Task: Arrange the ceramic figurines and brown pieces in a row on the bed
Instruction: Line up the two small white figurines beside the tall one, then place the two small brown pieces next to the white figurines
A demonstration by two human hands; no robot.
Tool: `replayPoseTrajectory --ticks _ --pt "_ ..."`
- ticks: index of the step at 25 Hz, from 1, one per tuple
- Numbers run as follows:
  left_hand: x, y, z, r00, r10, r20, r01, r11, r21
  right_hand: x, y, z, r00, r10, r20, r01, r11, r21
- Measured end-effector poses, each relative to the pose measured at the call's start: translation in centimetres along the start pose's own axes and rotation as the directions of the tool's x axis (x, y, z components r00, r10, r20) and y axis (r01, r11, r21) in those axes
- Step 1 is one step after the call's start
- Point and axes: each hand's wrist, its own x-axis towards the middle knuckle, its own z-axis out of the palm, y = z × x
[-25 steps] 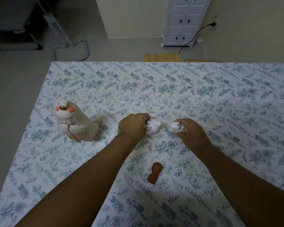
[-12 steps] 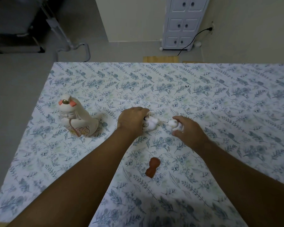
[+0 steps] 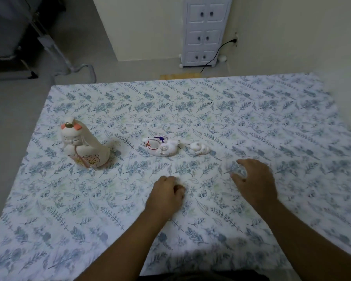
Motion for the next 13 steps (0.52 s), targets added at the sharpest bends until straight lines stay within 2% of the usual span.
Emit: replayPoseTrajectory --ticks 2,4,8,10,13 --pt "-0.2 -0.3 1.0 1.0 -0.017 0.026 0.016 1.0 0.013 -1.2 2.1 0.0 0.993 0.11 0.04 -0.109 0.994 -0.026" --pt "-0.1 -0.3 1.3 0.999 -0.037 0.008 0.037 0.999 0.008 -1.4 3.5 0.3 0.972 0.211 0.106 -0.217 0.975 0.04" --pt "0.2 0.8 1.5 1.0 0.0 -0.025 -0.002 0.998 -0.062 -1.0 4.6 0.9 0.947 0.288 0.141 -0.311 0.932 0.185" --pt "0.5 2.2 2.0 0.999 -0.004 -0.041 -0.003 0.987 -0.163 -0.8 5.1 0.7 0.948 0.284 0.144 -0.314 0.91 0.271" --pt "1.8 5.1 3.0 0.995 -0.002 -0.104 -0.026 0.962 -0.272 -0.4 5.6 0.4 0.973 0.181 0.146 -0.225 0.892 0.392"
